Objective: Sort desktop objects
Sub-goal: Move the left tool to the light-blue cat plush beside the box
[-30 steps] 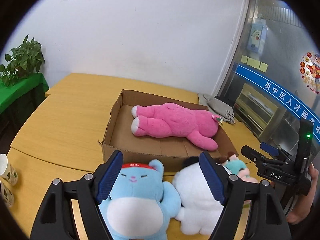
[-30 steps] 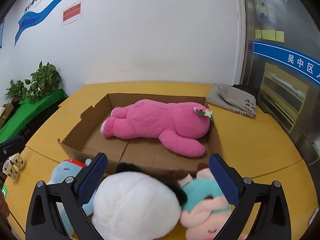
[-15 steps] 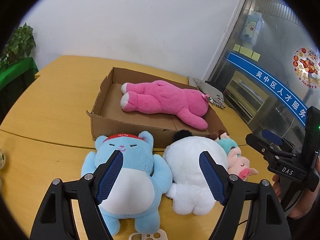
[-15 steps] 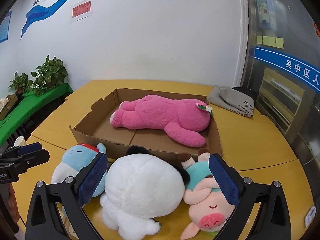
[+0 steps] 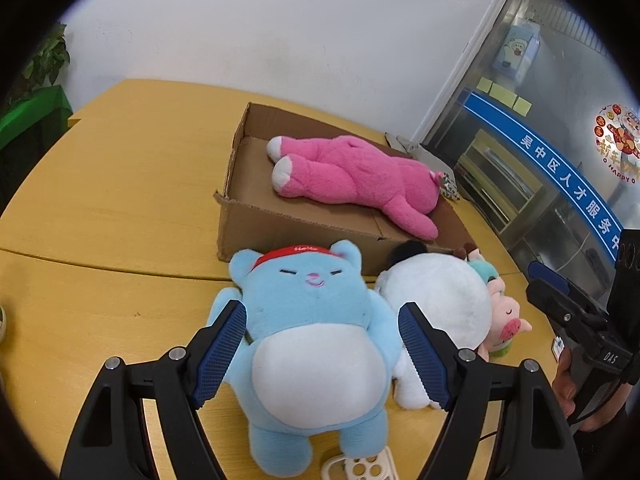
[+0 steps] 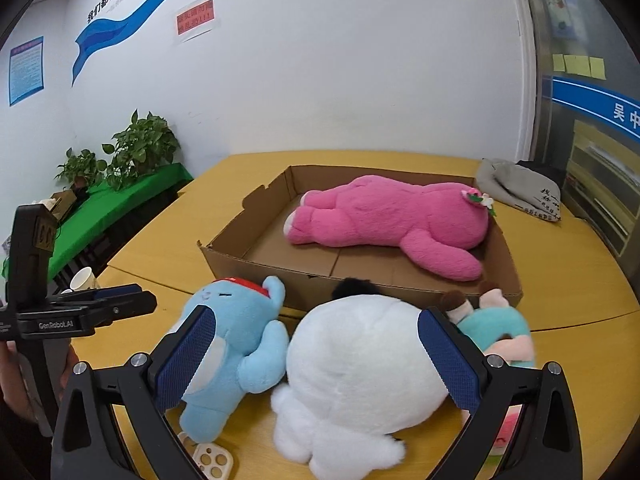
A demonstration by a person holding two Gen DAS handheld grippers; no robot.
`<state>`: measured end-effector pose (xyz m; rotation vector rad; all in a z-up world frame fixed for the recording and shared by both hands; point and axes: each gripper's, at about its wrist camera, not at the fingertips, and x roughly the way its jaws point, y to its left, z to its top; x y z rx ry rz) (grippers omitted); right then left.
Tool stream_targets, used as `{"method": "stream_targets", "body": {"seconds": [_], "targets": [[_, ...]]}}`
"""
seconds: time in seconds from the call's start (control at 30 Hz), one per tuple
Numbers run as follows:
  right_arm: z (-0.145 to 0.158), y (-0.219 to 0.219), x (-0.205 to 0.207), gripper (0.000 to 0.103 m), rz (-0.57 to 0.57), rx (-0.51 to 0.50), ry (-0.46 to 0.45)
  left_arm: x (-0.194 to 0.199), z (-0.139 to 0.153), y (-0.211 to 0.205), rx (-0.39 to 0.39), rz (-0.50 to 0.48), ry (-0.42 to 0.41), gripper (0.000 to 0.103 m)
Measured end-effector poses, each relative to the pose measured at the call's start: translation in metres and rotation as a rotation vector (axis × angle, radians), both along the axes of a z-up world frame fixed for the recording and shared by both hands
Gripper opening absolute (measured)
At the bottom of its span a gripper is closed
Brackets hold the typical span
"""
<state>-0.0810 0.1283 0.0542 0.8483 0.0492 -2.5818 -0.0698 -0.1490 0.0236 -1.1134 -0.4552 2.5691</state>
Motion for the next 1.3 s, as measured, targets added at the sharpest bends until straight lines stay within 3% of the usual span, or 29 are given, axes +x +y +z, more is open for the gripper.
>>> {"method": "stream_targets", "body": {"seconds": [0.33, 0.63, 0.73, 0.8, 0.87, 1.0, 1.23, 1.3], "targets": [[-0.038, -0.035, 0.018, 0.098, 0.181, -0.058, -0.105, -0.031, -0.050, -0.042, 0.099, -0.050, -0.099, 0.079], [-0.069, -0.060, 0.001, 0.090, 0.241, -0.125, -0.236, -0.053, -0.095, -0.069, 0.275, -0.092, -0.208, 0.079], [-0.089, -0.059, -0.021, 0.082, 0.192, -0.167, -0.336, -0.061, -0.109, -0.073, 0.328, -0.112, -0.239, 0.079], [-0.100, -0.058, -0.033, 0.066, 0.144, -0.135, -0.369, -0.066, -0.118, -0.077, 0.364, -0.125, -0.260, 0.079], [-0.106, -0.057, -0.039, 0.059, 0.117, -0.102, -0.366, -0.072, -0.124, -0.077, 0.391, -0.132, -0.270, 0.078], [-0.111, -0.050, -0.049, 0.048, 0.028, -0.018, -0.358, -0.078, -0.123, -0.072, 0.376, -0.155, -0.274, 0.079], [-0.119, -0.068, -0.051, 0.048, 0.043, 0.049, -0.371, -0.074, -0.121, -0.069, 0.341, -0.155, -0.270, 0.078], [-0.121, -0.071, -0.052, 0.044, 0.058, 0.048, -0.383, -0.072, -0.120, -0.068, 0.321, -0.153, -0.269, 0.077]]}}
